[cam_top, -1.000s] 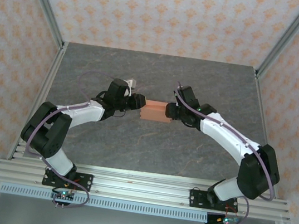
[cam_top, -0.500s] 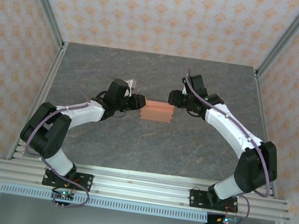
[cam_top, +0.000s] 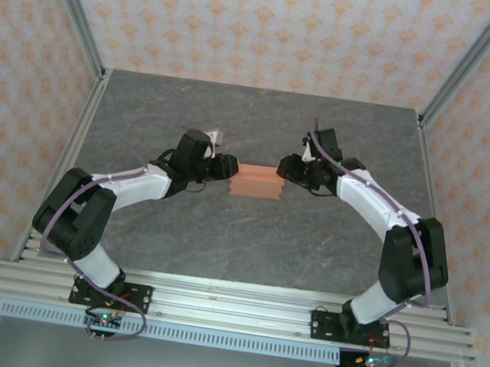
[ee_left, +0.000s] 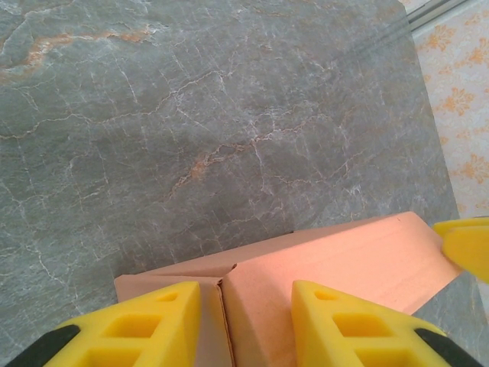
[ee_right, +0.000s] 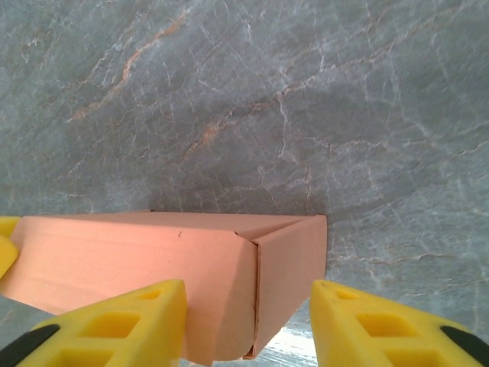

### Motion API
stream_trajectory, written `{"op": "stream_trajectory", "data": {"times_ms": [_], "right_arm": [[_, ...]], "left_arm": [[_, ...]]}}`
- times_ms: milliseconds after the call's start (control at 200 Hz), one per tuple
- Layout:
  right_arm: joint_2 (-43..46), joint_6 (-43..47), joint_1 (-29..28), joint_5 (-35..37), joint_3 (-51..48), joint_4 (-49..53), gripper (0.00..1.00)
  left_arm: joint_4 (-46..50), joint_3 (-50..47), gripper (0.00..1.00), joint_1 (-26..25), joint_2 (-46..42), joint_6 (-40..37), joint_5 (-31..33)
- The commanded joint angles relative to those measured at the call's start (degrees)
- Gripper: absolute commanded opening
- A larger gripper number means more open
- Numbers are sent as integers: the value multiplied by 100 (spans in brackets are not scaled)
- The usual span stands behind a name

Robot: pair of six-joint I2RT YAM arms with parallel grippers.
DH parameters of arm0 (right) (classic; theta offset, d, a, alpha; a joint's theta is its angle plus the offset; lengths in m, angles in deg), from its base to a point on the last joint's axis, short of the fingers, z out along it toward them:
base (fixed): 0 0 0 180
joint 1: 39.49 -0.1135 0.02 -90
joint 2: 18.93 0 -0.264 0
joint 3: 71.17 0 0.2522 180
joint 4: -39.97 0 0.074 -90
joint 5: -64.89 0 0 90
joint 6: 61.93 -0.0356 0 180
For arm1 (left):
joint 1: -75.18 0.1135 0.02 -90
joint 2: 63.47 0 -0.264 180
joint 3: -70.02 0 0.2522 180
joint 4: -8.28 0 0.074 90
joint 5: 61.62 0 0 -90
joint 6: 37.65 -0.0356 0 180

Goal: Fold the paper box

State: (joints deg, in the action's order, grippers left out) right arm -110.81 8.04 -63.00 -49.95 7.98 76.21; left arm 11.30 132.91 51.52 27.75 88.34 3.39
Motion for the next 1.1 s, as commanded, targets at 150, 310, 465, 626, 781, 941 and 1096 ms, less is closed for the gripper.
{"op": "stream_trajectory", "data": {"times_ms": [150, 310, 465, 626, 781, 941, 1096], "right_arm": [[161, -412, 119, -408, -507, -608, 37], [201, -531, 192, -499, -748, -832, 34], [242, -616, 257, -591, -916, -1002, 30], [242, -711, 313, -705, -1095, -1181, 27], [257, -742, 330, -717, -1235, -1273, 24], [237, -771, 338, -698, -1433, -1405, 20], [127, -858, 340, -755, -1681, -1670, 17]], "left_arm": [[709, -147, 36, -47, -9, -136, 236], [678, -202, 36, -42, -25, -136, 235], [610, -274, 36, -43, -17, -112, 205], [506, -323, 34, -42, 10, -50, 101], [411, -395, 32, -43, 26, 12, 44], [209, -533, 27, -46, 65, 134, -16], [-83, -734, 25, -54, 204, 274, -101]]}}
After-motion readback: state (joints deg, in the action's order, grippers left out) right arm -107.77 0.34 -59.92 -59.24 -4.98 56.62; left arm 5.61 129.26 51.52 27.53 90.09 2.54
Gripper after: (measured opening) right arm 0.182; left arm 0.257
